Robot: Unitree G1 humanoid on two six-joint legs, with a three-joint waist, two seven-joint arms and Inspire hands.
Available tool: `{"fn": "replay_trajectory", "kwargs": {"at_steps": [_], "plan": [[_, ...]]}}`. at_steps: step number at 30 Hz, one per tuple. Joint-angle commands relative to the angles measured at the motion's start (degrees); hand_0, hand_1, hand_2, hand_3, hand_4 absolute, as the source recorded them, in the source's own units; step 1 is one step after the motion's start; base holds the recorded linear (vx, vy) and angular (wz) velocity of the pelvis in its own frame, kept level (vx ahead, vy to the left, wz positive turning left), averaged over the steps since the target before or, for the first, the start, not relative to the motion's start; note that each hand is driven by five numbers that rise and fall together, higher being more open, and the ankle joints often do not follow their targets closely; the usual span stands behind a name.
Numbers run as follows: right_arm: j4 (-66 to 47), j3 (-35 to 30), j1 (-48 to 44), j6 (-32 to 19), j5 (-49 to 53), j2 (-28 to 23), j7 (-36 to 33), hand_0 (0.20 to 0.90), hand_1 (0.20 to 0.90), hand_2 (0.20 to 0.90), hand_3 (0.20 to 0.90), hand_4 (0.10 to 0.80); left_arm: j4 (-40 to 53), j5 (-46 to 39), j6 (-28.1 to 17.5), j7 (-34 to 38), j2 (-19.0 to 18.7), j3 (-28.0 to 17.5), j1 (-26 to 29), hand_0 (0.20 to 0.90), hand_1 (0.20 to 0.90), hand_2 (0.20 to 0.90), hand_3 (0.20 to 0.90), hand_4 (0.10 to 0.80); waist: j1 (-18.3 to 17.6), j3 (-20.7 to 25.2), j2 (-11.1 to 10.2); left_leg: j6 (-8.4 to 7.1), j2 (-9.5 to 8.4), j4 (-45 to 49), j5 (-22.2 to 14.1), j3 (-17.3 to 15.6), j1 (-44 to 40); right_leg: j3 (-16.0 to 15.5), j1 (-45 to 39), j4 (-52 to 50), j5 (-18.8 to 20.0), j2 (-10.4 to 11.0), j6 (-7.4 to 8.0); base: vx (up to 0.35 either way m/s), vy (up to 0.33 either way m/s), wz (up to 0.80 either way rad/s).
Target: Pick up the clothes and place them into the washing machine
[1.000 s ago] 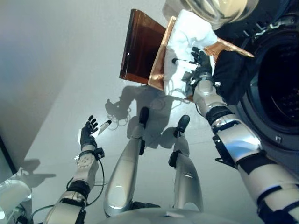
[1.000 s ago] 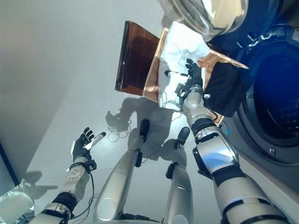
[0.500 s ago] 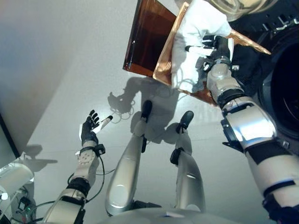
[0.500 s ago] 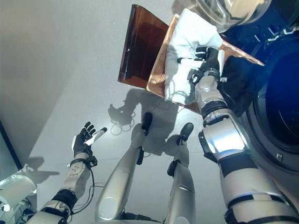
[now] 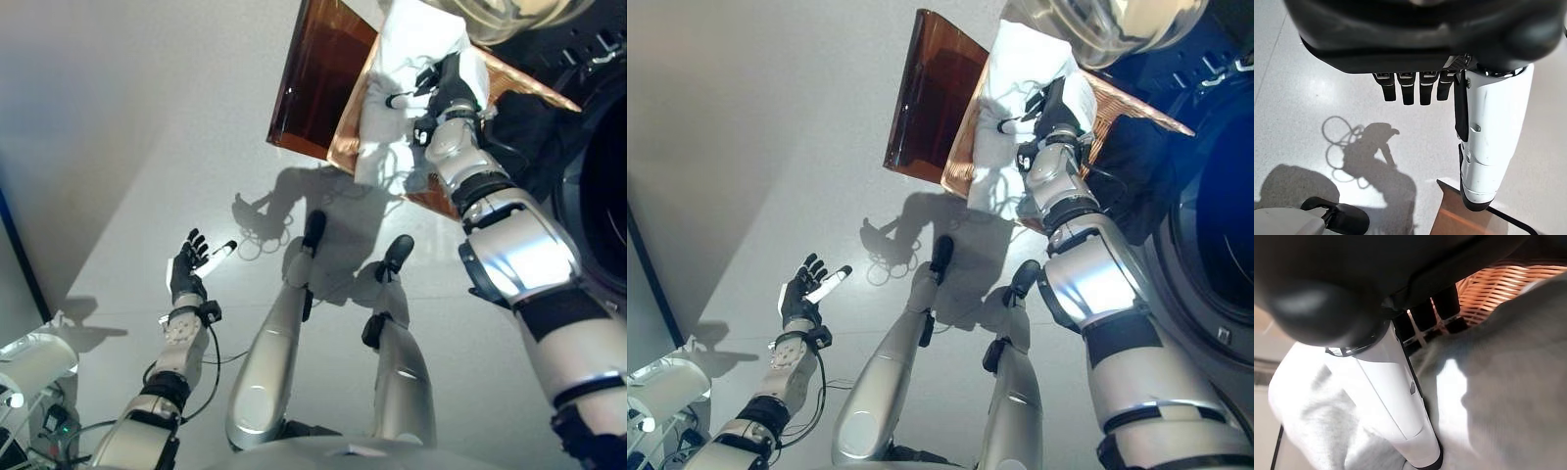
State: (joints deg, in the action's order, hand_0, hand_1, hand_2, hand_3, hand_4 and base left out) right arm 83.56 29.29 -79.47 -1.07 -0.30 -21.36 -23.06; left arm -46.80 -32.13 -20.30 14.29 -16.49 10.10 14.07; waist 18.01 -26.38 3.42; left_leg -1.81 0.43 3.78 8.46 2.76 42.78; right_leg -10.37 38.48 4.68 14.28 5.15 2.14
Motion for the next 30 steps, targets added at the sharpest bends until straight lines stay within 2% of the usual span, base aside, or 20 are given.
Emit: {"fn": "replay_trajectory", "kwargs": {"at_steps": [1, 18, 25, 26, 30], "plan": [[-0.2, 3.0, -1.2, 0.3, -4.3, 6.3, -0.3, 0.2, 0.2, 0.2, 0.2, 0.3, 1.3, 0.2, -1.6, 2.4, -2.5, 2.5, -0.3, 0.9, 0.9, 0.9, 0.9, 0.8, 2.9, -0.6, 4.6, -2.2, -4.24, -8.8, 2.6, 0.7, -3.3, 0.7, -6.8, -0.4, -2.7, 1.3, 4.59, 0.0, 0.0, 0.0], [-1.9, 0.8, 2.2, -0.7, -3.9, 3.8, -1.6, 0.2, 0.2, 0.2, 0.2, 0.3, 1.0, 1.3, -1.6, 2.3, -2.1, 2.6, -1.8, 0.9, 0.9, 0.9, 0.9, 0.8, 1.9, 0.7, 4.0, -2.09, -3.75, -8.8, 2.1, -0.8, -5.0, 1.7, -8.0, -0.3, -2.8, 1.0, 4.54, 0.0, 0.0, 0.0], [-7.4, -5.1, 6.3, -5.6, 8.9, 4.2, -1.5, 0.2, 0.2, 0.2, 0.2, 0.3, -1.1, 1.6, -1.3, 2.6, -1.7, 1.9, -1.7, 0.9, 0.9, 0.9, 0.9, 0.8, 0.4, 1.1, 2.7, -2.0, -3.37, -8.8, 1.8, -1.2, -5.8, 1.8, -8.6, -0.3, -2.8, 0.7, 4.48, 0.0, 0.0, 0.0], [-11.5, -8.2, 9.4, -8.4, 16.4, 4.5, -0.7, 0.2, 0.2, 0.2, 0.2, 0.3, -2.2, 1.4, -1.0, 2.7, -1.4, 1.1, -1.8, 0.9, 0.9, 0.9, 0.9, 0.8, -0.3, 1.3, 2.0, -1.94, -3.22, -8.8, 1.6, -1.4, -6.4, 2.0, -9.0, -0.4, -3.0, 0.6, 4.47, 0.035, 0.001, -0.01], [-18.7, -13.1, 17.0, -13.5, 30.2, 4.7, 1.5, 0.2, 0.2, 0.2, 0.2, 0.3, -3.6, 1.0, -0.5, 2.6, -1.0, 0.1, -2.1, 0.9, 0.9, 0.9, 0.9, 0.8, -1.6, 1.6, 1.0, -1.83, -2.75, -8.8, 0.9, -1.9, -7.6, 2.3, -9.9, -0.5, -3.3, 0.4, 4.47, 0.029, 0.007, -0.04]]}}
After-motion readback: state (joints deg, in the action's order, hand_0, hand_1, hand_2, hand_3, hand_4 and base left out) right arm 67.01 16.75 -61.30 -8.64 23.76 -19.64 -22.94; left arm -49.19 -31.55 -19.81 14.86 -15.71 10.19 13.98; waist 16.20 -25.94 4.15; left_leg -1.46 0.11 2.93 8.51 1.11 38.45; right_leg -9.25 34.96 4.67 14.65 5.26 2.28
